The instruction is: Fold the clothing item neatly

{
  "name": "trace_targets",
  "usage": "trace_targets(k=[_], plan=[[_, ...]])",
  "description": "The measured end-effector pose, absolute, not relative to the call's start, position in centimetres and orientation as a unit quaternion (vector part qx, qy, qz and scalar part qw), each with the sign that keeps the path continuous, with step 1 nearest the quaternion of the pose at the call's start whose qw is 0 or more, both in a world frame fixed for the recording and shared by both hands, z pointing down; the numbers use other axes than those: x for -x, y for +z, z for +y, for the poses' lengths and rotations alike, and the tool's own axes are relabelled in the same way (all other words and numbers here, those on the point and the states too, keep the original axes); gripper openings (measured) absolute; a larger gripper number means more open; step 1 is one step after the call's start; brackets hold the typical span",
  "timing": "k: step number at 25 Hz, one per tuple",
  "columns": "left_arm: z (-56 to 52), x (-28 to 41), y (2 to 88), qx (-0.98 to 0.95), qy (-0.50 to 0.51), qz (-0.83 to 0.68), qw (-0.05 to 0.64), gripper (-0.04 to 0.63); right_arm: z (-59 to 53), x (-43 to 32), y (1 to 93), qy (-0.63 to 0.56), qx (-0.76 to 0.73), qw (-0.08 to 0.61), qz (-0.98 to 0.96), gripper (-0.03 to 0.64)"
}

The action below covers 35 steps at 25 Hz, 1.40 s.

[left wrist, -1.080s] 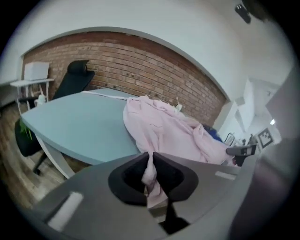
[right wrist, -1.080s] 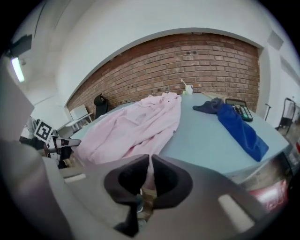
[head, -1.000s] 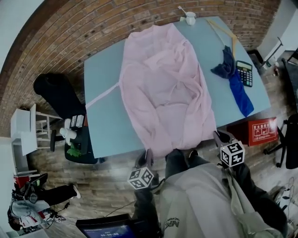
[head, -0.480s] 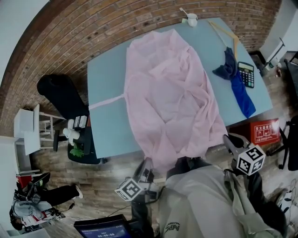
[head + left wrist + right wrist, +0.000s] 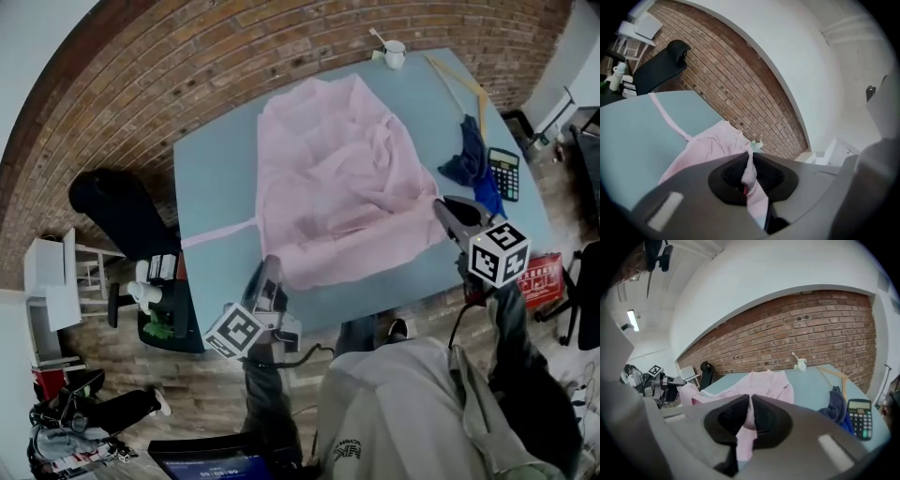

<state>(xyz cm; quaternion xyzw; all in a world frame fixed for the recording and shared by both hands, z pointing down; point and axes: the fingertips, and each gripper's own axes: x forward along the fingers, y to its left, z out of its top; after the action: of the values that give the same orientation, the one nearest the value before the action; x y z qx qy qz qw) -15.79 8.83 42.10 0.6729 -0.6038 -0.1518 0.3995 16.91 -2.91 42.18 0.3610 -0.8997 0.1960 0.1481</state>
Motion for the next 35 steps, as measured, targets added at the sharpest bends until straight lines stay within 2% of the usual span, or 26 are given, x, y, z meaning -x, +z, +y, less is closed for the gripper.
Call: trace_targets(k=[8, 9, 10, 11, 13, 14, 18, 21, 24, 26, 28, 32, 33, 34, 35], plan=[[-4.8, 20.6, 45.0, -0.689, -0.074, -0.604, 0.393, 0.045, -15.3, -13.0, 43.0, 0.134, -0.453, 0.135, -0.871, 0.018], [-6.1, 21.6, 46.3, -0.68, -0.052, -0.616, 0.394, 0.068, -16.9, -12.8, 43.6, 0.122, -0.47, 0.139, -0.863, 0.022], [-7.2, 22.6, 47.6, -0.669, -0.024, -0.63, 0.394, 0.119, -18.3, -12.5, 44.6, 0.114, -0.484, 0.152, -0.854, 0.064], [-7.7, 23.4, 48.9, -0.661, 0.005, -0.64, 0.393, 0.246, -19.2, -12.2, 45.8, 0.112, -0.493, 0.173, -0.845, 0.139], [-7.3, 24.0, 51.0, -0.656, 0.047, -0.64, 0.398, 0.345, -19.3, -12.2, 48.5, 0.133, -0.496, 0.205, -0.834, 0.198], [-6.4, 24.0, 51.7, -0.655, 0.054, -0.635, 0.405, 0.37, -18.8, -12.7, 49.6, 0.157, -0.497, 0.205, -0.828, 0.202], [-0.6, 25.4, 54.2, -0.629, 0.087, -0.643, 0.428, 0.394, -14.4, -17.4, 51.9, 0.261, -0.537, 0.162, -0.786, 0.202], [3.9, 25.4, 56.9, -0.605, 0.12, -0.642, 0.456, 0.4, -9.5, -21.8, 52.8, 0.305, -0.576, 0.159, -0.742, 0.202], [7.4, 25.0, 59.1, -0.573, 0.103, -0.64, 0.501, 0.408, -5.1, -23.4, 54.6, 0.351, -0.589, 0.161, -0.71, 0.202], [8.7, 23.8, 60.3, -0.563, 0.082, -0.627, 0.533, 0.408, -3.3, -22.8, 56.3, 0.399, -0.587, 0.134, -0.692, 0.207], [9.1, 22.5, 61.3, -0.563, 0.073, -0.613, 0.55, 0.408, -2.6, -21.4, 57.8, 0.439, -0.58, 0.105, -0.679, 0.26], [9.1, 22.1, 62.2, -0.547, 0.108, -0.638, 0.53, 0.396, -3.8, -17.8, 60.1, 0.464, -0.551, 0.105, -0.686, 0.261], [9.3, 22.4, 62.5, -0.541, 0.126, -0.651, 0.516, 0.359, -4.2, -17.7, 60.6, 0.459, -0.553, 0.111, -0.687, 0.258], [9.7, 22.8, 62.7, -0.537, 0.142, -0.664, 0.5, 0.291, -4.5, -17.7, 61.1, 0.454, -0.554, 0.119, -0.688, 0.218], [10.0, 23.1, 62.9, -0.536, 0.154, -0.675, 0.483, 0.241, -4.7, -17.9, 61.4, 0.45, -0.553, 0.126, -0.689, 0.129]])
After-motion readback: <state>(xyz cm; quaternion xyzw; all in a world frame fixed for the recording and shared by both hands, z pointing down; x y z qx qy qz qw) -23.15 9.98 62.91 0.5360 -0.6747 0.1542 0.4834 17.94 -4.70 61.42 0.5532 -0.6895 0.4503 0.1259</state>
